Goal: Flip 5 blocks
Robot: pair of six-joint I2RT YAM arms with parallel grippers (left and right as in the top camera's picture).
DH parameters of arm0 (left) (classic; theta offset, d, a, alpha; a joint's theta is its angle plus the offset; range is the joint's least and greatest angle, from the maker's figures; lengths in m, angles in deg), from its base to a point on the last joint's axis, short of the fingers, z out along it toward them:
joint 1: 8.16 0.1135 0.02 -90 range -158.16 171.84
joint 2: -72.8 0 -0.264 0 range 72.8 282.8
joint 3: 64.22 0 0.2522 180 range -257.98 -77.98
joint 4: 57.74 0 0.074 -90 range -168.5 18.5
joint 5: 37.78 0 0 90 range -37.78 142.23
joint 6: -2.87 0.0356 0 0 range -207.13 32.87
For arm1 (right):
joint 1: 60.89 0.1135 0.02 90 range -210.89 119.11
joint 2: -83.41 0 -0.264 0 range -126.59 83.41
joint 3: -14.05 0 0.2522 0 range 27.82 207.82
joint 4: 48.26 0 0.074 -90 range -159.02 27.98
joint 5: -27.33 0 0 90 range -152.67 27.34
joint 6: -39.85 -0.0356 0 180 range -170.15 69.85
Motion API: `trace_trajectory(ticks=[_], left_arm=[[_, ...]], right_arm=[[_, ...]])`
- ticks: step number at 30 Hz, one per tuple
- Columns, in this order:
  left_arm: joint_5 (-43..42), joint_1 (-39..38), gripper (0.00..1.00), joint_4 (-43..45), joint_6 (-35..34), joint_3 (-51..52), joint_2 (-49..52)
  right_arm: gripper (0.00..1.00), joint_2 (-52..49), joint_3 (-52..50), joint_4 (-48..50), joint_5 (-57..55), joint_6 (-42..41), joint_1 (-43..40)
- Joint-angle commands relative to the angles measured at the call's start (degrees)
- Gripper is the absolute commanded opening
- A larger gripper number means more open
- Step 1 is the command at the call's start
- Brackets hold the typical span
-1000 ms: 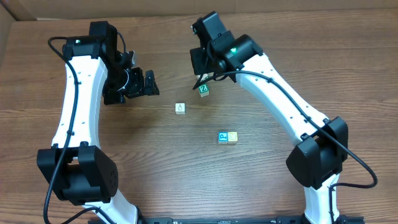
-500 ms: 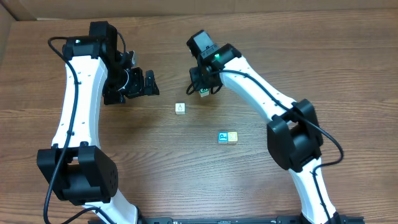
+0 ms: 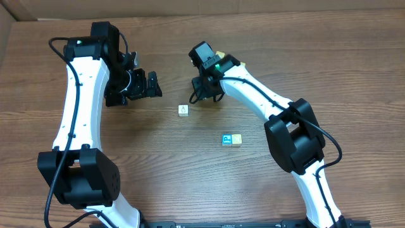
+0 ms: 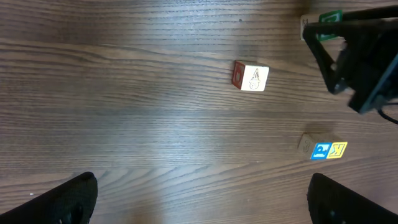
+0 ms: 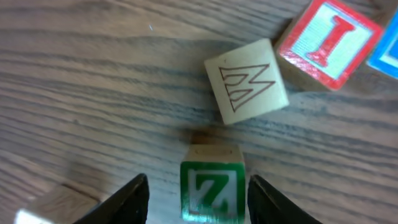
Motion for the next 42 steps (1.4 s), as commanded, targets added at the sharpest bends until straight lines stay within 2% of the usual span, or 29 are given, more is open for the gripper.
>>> trace_trajectory(ticks=[1, 6, 8, 18, 22, 28, 36, 42], left_arm=[[0.11, -0.37, 1.00, 0.02, 0.22, -1.44, 0.72], [0.11, -0.37, 1.00, 0.02, 0.22, -1.44, 0.72], [0.11, -0.37, 1.00, 0.02, 0.22, -1.42, 0.72], [0.11, -0.37, 1.00, 0.02, 0.22, -1.44, 0.72], [0.11, -0.37, 1.00, 0.02, 0.22, -1.44, 0.72], [0.09, -0.37, 1.00, 0.02, 0.22, -1.44, 0.72], [0.11, -0.37, 1.00, 0.02, 0.22, -1.44, 0.72], [0.11, -0.37, 1.00, 0.02, 0.22, -1.44, 0.72]], right_arm=[[0.53, 0.28, -2.16, 2.01, -3.02, 0.83, 0.33], [0.51, 0.28, -2.16, 2.03, -3.54, 0.81, 0.33], [0.48, 0.28, -2.16, 2.49, -3.54, 0.76, 0.42], [0.45, 0.31, -1.62, 3.30, -3.54, 0.79, 0.66], [0.37, 0.31, -1.64, 2.82, -3.54, 0.79, 0.63], [0.31, 0.50, -1.62, 2.16, -3.30, 0.28, 0.66], [0.27, 6.45, -1.62, -1.20, -2.03, -1.16, 0.94], [0.26, 11.65, -1.62, -6.95, -1.66, -6.03, 2.51]])
